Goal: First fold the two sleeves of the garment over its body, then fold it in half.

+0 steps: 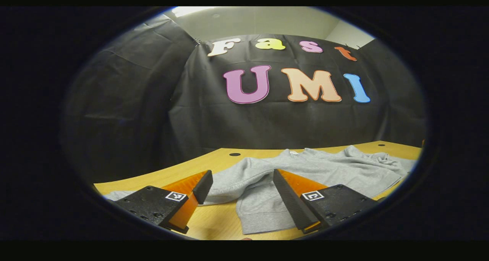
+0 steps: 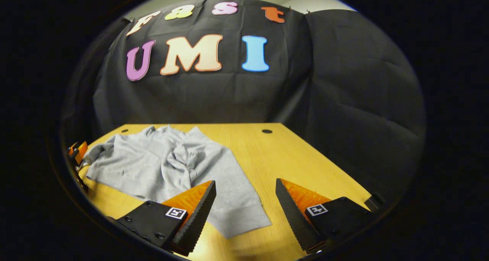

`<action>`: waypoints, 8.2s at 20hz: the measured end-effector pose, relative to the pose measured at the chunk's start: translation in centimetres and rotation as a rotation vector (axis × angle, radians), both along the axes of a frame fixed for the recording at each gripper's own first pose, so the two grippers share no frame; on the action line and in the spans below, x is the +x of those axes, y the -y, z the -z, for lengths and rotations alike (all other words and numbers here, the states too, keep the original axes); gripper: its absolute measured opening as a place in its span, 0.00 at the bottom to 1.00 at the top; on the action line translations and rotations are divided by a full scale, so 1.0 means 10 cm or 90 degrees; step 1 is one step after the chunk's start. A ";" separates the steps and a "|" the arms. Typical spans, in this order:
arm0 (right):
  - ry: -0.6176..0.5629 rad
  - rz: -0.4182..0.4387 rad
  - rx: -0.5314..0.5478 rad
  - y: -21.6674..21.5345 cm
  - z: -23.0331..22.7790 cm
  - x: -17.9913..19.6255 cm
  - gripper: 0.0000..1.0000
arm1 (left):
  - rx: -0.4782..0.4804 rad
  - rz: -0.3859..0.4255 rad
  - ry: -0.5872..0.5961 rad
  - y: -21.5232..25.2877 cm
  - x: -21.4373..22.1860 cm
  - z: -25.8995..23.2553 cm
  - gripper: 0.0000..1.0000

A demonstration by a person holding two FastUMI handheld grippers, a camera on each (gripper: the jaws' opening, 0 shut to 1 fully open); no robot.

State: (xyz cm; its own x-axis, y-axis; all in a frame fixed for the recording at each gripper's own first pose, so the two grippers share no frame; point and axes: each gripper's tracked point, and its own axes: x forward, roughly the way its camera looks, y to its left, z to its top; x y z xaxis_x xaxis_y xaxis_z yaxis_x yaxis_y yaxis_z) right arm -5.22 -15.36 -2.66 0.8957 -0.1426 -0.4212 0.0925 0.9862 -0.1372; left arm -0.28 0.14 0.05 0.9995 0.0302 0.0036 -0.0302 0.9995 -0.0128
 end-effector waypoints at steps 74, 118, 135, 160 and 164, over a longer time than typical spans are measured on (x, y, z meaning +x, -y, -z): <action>-0.039 -0.456 0.131 -4.70 -0.70 2.17 0.06 | 0.000 0.011 0.001 0.05 -0.02 -0.02 0.94; 0.085 -0.291 0.122 -2.30 -0.15 0.84 0.99 | -0.020 0.045 -0.112 -0.69 -0.20 -0.04 0.93; 0.049 -0.260 0.151 -2.16 0.09 0.75 0.98 | -0.032 0.005 -0.348 -1.87 -1.32 0.82 0.94; 0.020 -0.268 0.167 -2.22 0.16 0.67 0.97 | -0.045 0.029 -0.349 -1.75 -1.36 0.98 0.12; 0.031 -0.263 0.174 -2.17 0.09 0.68 0.98 | -0.084 0.010 -0.307 -1.78 -1.29 0.95 0.07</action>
